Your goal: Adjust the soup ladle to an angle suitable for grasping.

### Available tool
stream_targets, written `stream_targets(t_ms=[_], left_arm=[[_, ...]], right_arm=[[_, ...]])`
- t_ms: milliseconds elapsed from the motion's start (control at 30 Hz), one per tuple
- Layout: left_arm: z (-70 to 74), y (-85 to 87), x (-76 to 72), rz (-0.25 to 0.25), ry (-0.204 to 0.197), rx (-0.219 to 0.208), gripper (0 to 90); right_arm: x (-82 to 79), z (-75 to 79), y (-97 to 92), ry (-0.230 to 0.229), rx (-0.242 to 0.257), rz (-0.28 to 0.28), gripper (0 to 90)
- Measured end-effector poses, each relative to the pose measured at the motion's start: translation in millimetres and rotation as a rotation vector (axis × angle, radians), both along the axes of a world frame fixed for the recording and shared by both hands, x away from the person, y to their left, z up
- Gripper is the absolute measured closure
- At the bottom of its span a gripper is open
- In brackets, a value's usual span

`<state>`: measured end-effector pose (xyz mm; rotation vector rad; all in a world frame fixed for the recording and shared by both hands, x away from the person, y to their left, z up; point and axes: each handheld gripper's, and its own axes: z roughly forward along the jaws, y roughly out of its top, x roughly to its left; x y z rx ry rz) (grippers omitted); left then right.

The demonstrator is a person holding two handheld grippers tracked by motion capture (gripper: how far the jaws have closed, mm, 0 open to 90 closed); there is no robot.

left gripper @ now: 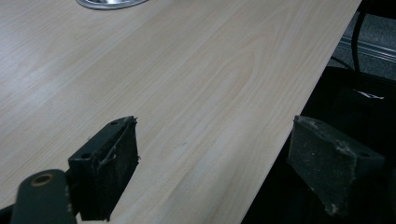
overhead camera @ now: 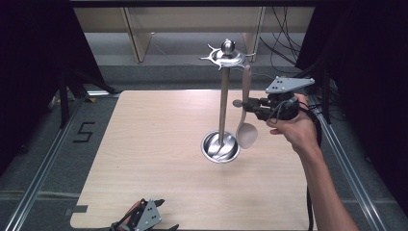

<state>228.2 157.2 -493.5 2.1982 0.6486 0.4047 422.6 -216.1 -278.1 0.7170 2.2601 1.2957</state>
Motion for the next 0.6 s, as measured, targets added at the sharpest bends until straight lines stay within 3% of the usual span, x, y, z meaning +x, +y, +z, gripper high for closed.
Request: stream_targets(t_ms=[33, 67, 133, 300, 367, 400, 600], left_arm=[[-1.4, -1.2, 0.0, 0.006, -0.003, -0.01, 15.1], [-1.3, -1.1, -0.2, 0.005, -0.002, -0.007, 15.1], [-1.6, -1.3, -0.2, 0.002, -0.002, -0.005, 15.1], [-1.5, -1.0, -0.1, 0.004, 0.0, -0.003, 15.1], [-2.0, -1.8, -0.4, 0.001, 0.012, -0.02, 15.1], [-2.1, -1.5, 0.1, 0.004, -0.001, -0.007, 15.1], [-1.4, -0.9, -0.2, 0.004, 0.0, -0.002, 15.1]], right_arm=[[-1.4, -0.2, 0.0, 0.013, 0.01, -0.005, 74.6], [-0.6, -0.8, -0.5, -0.006, 0.012, -0.007, 74.0], [-2.6, -1.2, -0.9, 0.026, 0.018, -0.008, 72.0], [-7.5, -3.2, -3.3, 0.004, 0.03, -0.018, 65.5], [-9.3, -2.7, -4.3, -0.002, 0.019, -0.017, 62.9], [-10.7, -2.5, -5.1, -0.006, 0.019, -0.021, 61.9], [-21.3, -5.4, -11.2, -0.021, 0.057, -0.016, 54.5]])
